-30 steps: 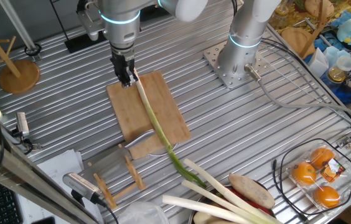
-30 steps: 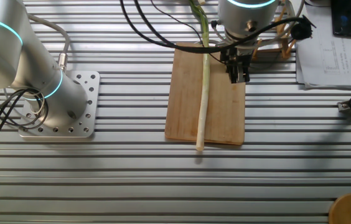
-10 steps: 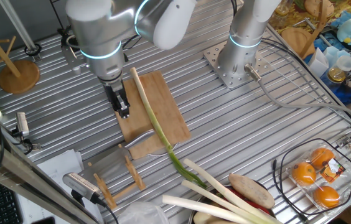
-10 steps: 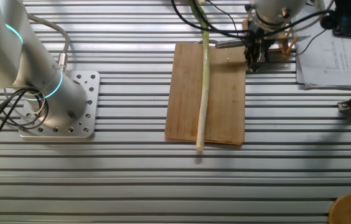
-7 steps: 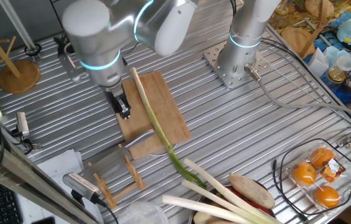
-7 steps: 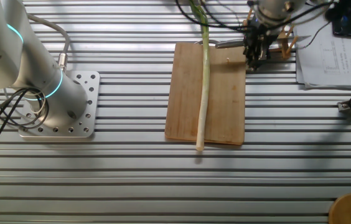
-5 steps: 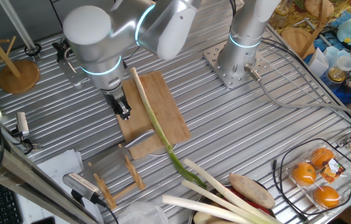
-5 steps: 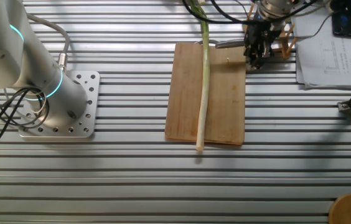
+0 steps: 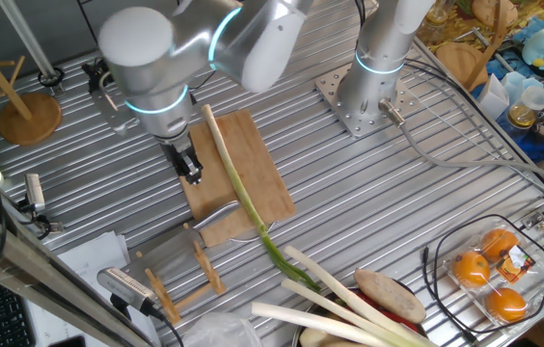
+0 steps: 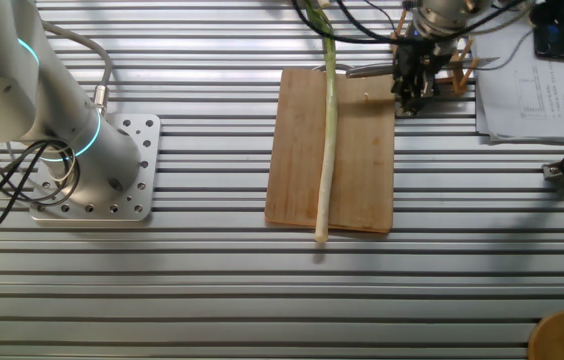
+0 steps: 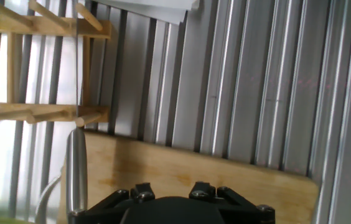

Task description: Chop the scallions

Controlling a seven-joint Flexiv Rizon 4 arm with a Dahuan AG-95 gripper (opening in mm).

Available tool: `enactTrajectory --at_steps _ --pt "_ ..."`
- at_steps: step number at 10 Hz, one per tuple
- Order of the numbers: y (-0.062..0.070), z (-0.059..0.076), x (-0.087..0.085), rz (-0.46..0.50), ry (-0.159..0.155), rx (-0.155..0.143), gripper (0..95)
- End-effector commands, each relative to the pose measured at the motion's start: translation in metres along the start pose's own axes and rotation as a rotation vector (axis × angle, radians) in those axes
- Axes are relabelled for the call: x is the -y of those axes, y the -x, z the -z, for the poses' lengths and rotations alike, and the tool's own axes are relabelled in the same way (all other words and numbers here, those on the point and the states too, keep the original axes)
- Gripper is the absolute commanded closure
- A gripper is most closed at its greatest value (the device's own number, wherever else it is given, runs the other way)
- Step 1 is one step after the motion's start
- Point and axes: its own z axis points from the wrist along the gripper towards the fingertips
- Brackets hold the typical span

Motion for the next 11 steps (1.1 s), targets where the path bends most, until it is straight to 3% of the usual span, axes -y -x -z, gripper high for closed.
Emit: enactTrajectory --at_steps 1,3,5,8,9,11 --pt "-0.0022 0.0003 0.0007 0.002 0.022 0.027 57.0" --pt "-0.0012 -0.0013 0.0012 -0.017 0.047 0.019 57.0" --pt "-0.0016 -0.0027 -0.0028 -0.053 0.085 0.030 57.0" --pt "-0.0019 -0.0036 -0.0050 -0.066 0.079 0.026 57.0" --pt "-0.0019 -0.0036 -0.0050 -0.045 0.077 0.028 76.0" --pt "-0.0019 -0.0036 -0.0050 0.024 0.075 0.030 76.0"
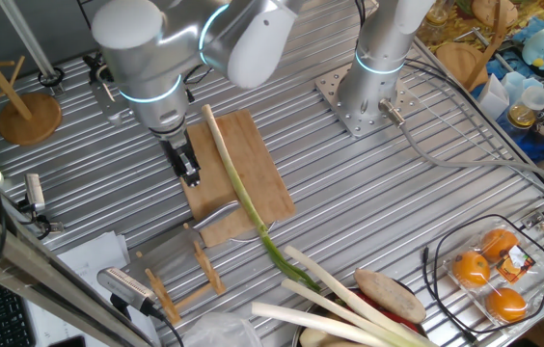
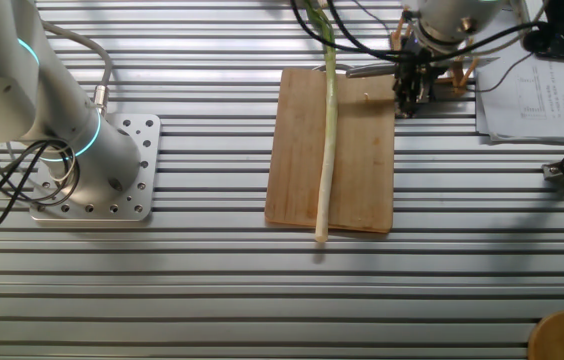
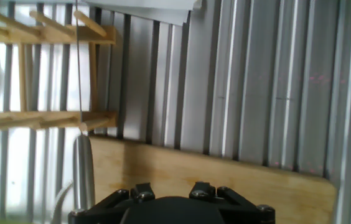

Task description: Chop the scallions

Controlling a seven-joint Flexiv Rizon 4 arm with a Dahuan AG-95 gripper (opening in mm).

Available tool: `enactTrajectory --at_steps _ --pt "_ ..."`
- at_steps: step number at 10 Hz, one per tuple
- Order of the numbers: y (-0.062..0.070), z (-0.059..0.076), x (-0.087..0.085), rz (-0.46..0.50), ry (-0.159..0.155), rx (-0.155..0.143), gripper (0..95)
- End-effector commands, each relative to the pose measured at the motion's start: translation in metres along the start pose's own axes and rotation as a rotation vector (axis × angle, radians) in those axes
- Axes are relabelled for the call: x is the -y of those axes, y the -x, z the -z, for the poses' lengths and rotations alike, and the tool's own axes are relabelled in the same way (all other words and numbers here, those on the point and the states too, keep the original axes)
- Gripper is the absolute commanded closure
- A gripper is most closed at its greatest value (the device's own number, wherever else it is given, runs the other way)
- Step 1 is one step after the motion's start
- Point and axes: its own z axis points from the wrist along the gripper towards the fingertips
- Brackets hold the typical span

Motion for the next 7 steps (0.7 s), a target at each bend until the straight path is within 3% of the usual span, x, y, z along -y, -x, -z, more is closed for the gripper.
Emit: enactTrajectory --at_steps 1,2,3,4,6,7 --pt "0.002 -0.001 0.000 0.106 0.006 -0.010 76.0" --pt "0.002 -0.001 0.000 0.124 0.013 -0.006 76.0" --pt "0.002 -0.001 0.000 0.108 0.046 0.017 76.0" --pt "0.002 -0.001 0.000 0.065 0.096 0.030 57.0" --pt "0.004 0.001 -0.004 0.031 0.102 0.046 57.0" --pt "0.011 0.007 -0.015 0.012 0.100 0.043 57.0"
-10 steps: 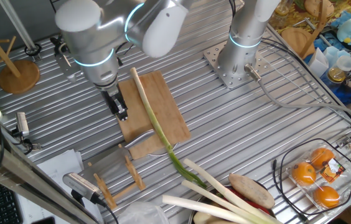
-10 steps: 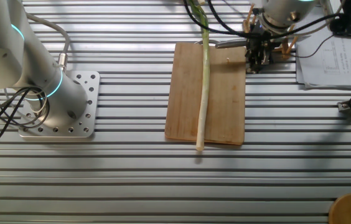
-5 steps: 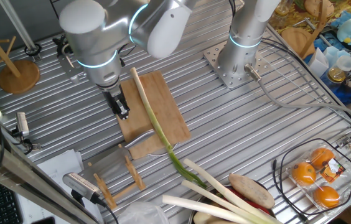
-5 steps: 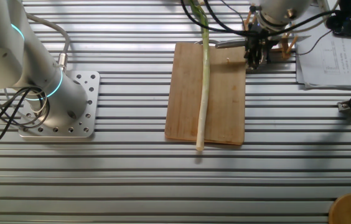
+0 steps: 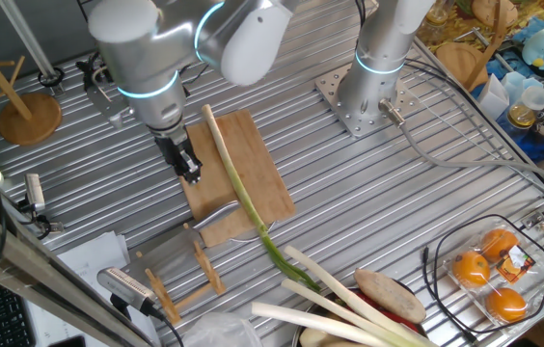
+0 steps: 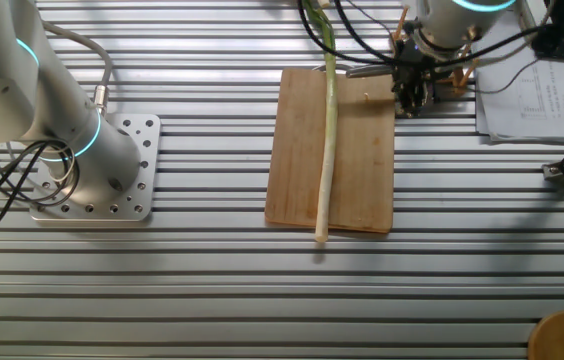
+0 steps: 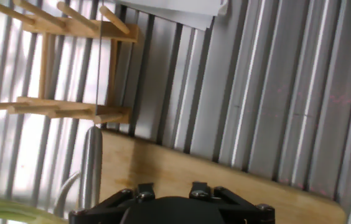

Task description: Chop the scallions

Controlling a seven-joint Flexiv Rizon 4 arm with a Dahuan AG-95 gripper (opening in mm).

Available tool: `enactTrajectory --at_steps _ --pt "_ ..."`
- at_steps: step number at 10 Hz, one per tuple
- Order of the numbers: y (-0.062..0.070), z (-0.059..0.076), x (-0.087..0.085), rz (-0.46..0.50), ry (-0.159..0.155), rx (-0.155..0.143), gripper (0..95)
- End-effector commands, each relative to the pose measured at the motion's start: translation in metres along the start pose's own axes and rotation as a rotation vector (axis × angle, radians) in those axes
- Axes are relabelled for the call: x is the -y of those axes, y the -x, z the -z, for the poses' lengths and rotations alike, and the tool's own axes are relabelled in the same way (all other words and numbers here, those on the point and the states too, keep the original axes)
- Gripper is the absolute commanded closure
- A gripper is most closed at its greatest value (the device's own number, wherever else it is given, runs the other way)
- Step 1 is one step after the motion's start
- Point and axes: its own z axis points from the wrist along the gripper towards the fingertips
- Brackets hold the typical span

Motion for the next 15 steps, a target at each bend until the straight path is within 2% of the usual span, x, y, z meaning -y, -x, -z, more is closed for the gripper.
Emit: enactTrajectory --at_steps 1,3,5,6,7,10,13,15 --pt "0.015 0.005 -0.017 -0.135 0.011 0.019 57.0" --pt "0.023 0.005 -0.026 -0.141 0.008 0.025 57.0" --pt "0.036 0.007 -0.040 -0.153 -0.001 0.030 57.0" --pt "0.049 0.008 -0.056 -0.176 -0.011 0.026 57.0" --pt "0.054 0.006 -0.065 -0.185 -0.020 0.025 57.0" --pt "0.061 -0.002 -0.081 -0.156 -0.045 0.041 57.0" --pt "0.068 -0.006 -0.079 -0.151 -0.057 0.055 57.0" --pt "0.078 -0.012 -0.075 -0.144 -0.062 0.067 57.0"
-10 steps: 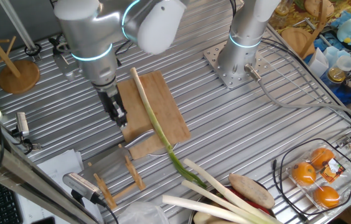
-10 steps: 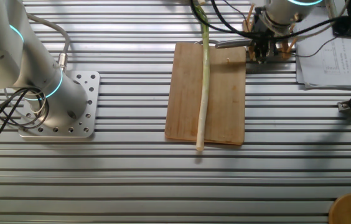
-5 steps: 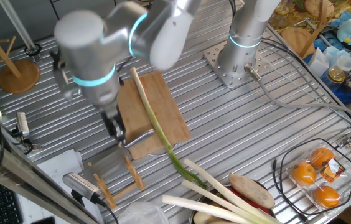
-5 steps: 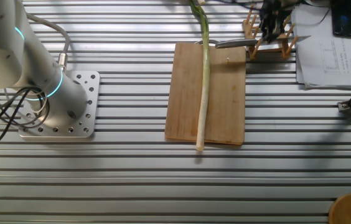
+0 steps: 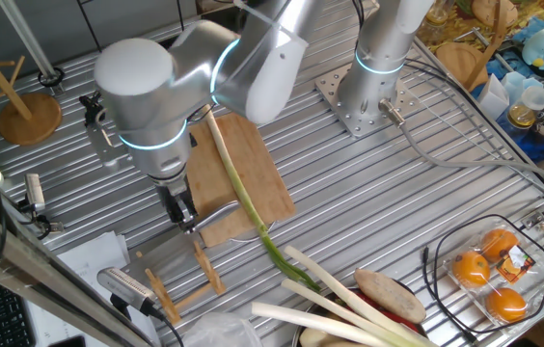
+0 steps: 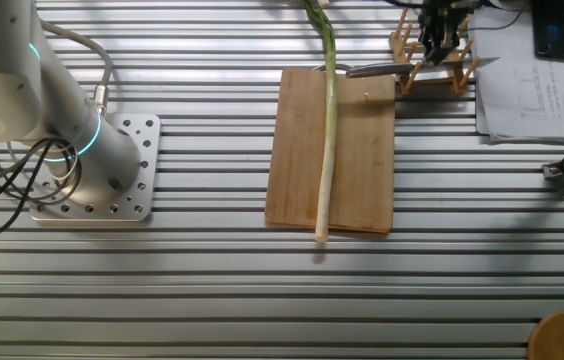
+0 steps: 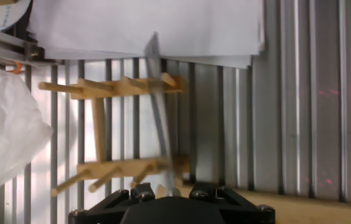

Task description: Chop the scallions

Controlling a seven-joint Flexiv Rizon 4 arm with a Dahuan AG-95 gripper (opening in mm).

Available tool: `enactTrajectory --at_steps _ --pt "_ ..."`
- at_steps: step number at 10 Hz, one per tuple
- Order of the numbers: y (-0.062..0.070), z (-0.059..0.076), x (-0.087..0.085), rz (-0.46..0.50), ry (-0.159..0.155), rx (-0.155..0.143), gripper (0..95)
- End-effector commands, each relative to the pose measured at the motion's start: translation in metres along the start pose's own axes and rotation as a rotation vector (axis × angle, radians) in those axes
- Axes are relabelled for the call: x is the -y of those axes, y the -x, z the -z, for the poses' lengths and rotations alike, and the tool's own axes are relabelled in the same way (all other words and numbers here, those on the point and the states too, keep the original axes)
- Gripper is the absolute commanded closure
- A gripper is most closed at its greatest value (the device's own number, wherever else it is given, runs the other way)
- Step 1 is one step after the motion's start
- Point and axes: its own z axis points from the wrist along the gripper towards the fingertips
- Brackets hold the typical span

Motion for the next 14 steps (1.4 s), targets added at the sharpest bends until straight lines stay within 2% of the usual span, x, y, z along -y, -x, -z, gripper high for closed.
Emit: enactTrajectory --at_steps 1,4,7,11,12,14 --pt "0.011 -0.003 -0.004 -0.006 -0.005 -0.003 57.0" --pt "0.020 -0.008 -0.004 0.008 -0.017 -0.017 57.0" --pt "0.026 -0.017 -0.001 0.026 -0.009 -0.029 57.0" --pt "0.034 -0.024 -0.004 0.009 -0.007 -0.066 57.0" --pt "0.034 -0.027 -0.007 -0.001 -0.007 -0.078 76.0" --pt "0.032 -0.034 -0.013 -0.012 -0.009 -0.077 76.0"
